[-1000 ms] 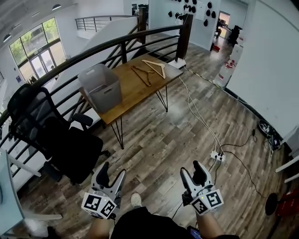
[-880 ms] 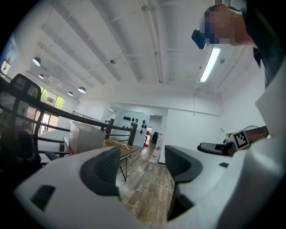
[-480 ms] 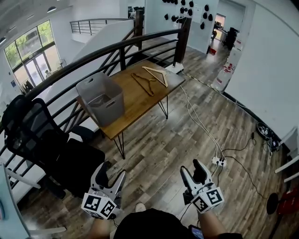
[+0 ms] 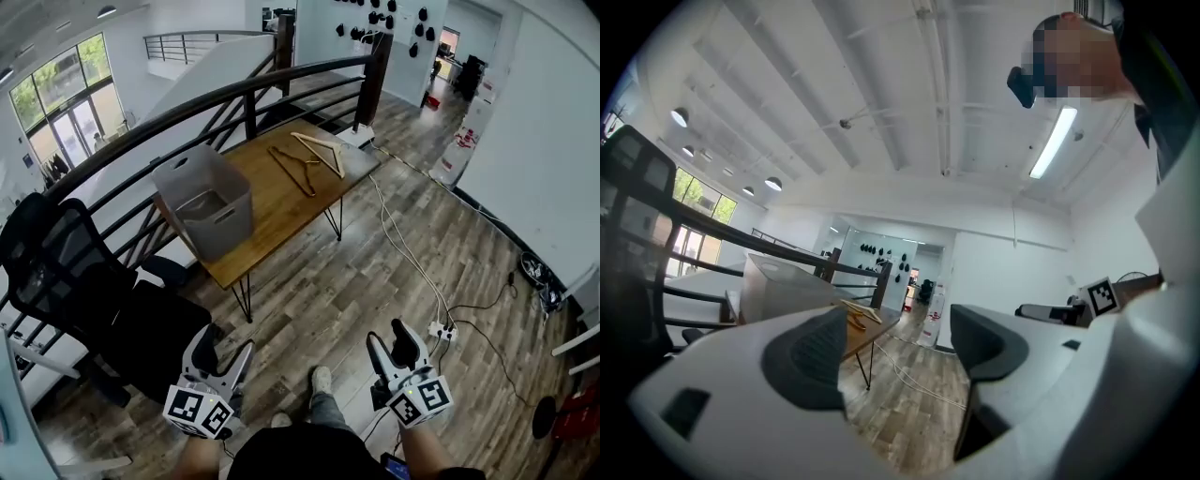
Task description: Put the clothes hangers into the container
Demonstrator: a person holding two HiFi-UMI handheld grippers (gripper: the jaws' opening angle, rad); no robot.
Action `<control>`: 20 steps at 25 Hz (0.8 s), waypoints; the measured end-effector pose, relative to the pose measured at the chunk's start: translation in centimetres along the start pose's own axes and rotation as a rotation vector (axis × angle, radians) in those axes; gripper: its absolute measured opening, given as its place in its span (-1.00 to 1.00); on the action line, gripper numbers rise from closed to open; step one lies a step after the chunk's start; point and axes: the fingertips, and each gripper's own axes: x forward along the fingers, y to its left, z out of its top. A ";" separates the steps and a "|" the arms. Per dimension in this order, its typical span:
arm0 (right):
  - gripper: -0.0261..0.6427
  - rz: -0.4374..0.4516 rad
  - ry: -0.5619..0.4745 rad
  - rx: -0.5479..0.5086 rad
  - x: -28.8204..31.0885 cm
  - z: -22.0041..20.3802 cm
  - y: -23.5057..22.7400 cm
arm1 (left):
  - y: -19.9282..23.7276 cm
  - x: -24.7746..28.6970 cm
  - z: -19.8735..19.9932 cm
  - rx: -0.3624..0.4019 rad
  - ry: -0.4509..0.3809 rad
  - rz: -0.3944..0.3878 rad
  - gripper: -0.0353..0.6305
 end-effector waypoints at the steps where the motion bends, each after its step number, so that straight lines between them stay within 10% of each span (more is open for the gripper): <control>1: -0.22 0.007 0.001 0.001 0.7 0.0 -0.5 | 0.1 0.7 0.0 0.003 0.001 0.004 0.11; 20: -0.23 0.098 0.016 0.028 13.7 1.5 -13.5 | 0.3 15.9 0.7 0.022 -0.007 0.083 0.14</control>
